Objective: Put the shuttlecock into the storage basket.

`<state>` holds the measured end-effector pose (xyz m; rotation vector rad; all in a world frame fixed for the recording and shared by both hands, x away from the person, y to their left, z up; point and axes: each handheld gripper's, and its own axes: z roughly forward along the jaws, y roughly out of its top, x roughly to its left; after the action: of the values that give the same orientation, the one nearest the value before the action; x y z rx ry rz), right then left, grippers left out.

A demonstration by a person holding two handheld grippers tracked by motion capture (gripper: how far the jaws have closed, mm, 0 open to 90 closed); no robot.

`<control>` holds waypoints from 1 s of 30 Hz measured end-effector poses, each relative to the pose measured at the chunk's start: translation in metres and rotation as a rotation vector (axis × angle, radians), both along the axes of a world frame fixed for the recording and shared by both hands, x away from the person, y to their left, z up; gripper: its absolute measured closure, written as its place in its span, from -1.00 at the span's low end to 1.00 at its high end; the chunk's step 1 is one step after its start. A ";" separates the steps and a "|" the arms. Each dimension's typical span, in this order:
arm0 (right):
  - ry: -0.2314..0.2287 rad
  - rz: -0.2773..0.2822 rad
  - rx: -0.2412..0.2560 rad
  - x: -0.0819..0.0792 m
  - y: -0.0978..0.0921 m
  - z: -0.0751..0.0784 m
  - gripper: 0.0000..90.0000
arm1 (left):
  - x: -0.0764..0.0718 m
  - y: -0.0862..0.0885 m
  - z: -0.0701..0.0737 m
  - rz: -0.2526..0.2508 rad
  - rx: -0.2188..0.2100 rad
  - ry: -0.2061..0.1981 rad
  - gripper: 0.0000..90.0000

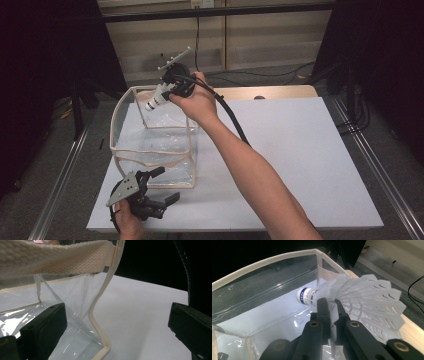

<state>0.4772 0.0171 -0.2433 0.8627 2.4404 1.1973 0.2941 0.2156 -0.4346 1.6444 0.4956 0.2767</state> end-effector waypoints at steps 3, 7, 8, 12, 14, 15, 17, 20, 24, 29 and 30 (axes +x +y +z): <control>0.003 0.000 -0.010 0.000 0.002 -0.002 0.95 | 0.000 0.000 0.000 -0.003 -0.001 0.001 -0.95; 0.006 0.002 -0.013 0.001 0.004 -0.004 0.95 | 0.000 0.000 0.000 -0.002 -0.001 -0.001 -0.95; 0.005 0.001 -0.013 0.001 0.005 -0.004 0.94 | 0.000 0.000 0.000 0.000 0.001 -0.001 -0.95; 0.008 0.004 -0.021 0.001 0.009 -0.005 0.94 | 0.000 0.000 -0.001 -0.002 -0.003 0.003 -0.95; 0.008 0.006 -0.026 0.001 0.011 -0.006 0.94 | 0.000 0.000 -0.001 -0.001 -0.001 0.003 -0.95; 0.008 0.009 -0.025 0.001 0.012 -0.007 0.94 | 0.000 0.000 -0.001 0.002 -0.002 0.003 -0.95; 0.014 0.009 -0.025 0.002 0.013 -0.008 0.94 | 0.000 0.000 -0.001 0.003 -0.002 0.001 -0.95; 0.019 0.007 -0.021 0.002 0.015 -0.009 0.94 | 0.000 0.000 -0.001 0.001 0.000 0.001 -0.95; 0.027 0.004 -0.021 0.003 0.016 -0.010 0.94 | 0.000 0.000 -0.001 0.002 0.001 0.004 -0.95; 0.030 0.004 -0.017 0.005 0.018 -0.011 0.94 | 0.000 0.000 -0.002 0.000 0.002 0.005 -0.95; 0.029 0.005 -0.018 0.005 0.018 -0.011 0.94 | 0.000 0.000 -0.002 -0.001 0.003 0.005 -0.95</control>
<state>0.4819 0.0352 -0.2543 0.8753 2.4737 1.1706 0.2946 0.2154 -0.4363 1.6488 0.4988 0.2730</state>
